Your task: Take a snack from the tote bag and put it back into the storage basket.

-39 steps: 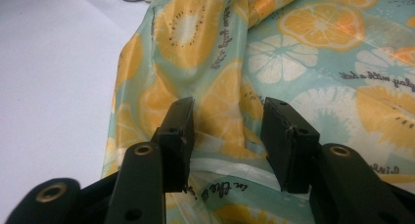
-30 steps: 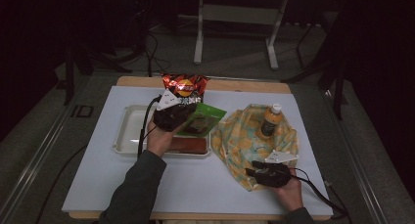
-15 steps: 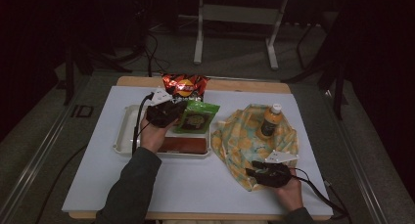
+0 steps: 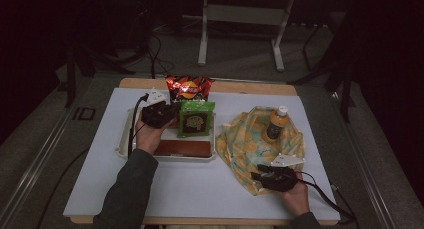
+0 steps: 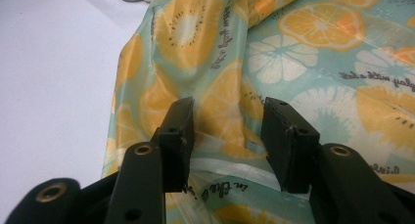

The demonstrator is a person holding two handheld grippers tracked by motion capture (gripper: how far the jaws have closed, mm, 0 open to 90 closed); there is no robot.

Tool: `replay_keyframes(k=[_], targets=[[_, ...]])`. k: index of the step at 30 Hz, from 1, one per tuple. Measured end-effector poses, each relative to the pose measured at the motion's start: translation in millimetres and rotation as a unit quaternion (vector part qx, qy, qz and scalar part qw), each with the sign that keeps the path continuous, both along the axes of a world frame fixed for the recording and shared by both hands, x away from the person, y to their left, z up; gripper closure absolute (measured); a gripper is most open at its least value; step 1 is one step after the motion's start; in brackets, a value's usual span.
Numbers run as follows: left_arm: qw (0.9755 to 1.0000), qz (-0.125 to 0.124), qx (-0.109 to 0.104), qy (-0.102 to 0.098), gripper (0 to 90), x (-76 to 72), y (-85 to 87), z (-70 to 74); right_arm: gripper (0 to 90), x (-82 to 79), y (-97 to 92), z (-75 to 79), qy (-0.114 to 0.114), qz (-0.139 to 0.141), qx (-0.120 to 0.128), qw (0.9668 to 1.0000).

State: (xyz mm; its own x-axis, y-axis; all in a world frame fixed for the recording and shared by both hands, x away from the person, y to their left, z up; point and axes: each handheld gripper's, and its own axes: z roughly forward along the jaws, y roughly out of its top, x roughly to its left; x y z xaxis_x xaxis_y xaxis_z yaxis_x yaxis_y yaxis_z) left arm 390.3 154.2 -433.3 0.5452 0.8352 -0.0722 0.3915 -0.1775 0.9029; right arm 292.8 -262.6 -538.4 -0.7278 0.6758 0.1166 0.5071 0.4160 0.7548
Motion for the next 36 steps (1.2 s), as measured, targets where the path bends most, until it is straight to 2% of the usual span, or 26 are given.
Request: replay_keyframes(k=[8, 16, 23, 26, 36], targets=[[0.9996, 0.024, 0.004, 0.012, 88.9, 9.1, 10.4, -3.6, 55.4, -0.1, 0.1, 0.0, 0.000, 0.000, 0.000, 1.0000], [0.9991, 0.037, 0.006, 0.019, 88.7, 13.3, 17.7, -4.4, 55.4, -0.1, 0.1, 0.0, 0.000, 0.000, 0.000, 1.0000], [0.9989, 0.037, 0.023, 0.018, 87.8, 14.4, 12.0, -6.9, 55.4, -0.2, 0.2, 0.0, 0.000, 0.000, 0.000, 1.0000], [0.9988, 0.037, 0.022, 0.022, 87.5, 13.6, 10.9, -10.6, 55.3, -0.1, 0.1, 0.0, 0.000, 0.000, 0.000, 1.0000], [0.9982, 0.038, 0.037, 0.027, 84.2, 15.5, 6.0, -15.2, 55.3, -0.1, 0.2, -0.1, 0.000, 0.000, 0.000, 1.0000]])
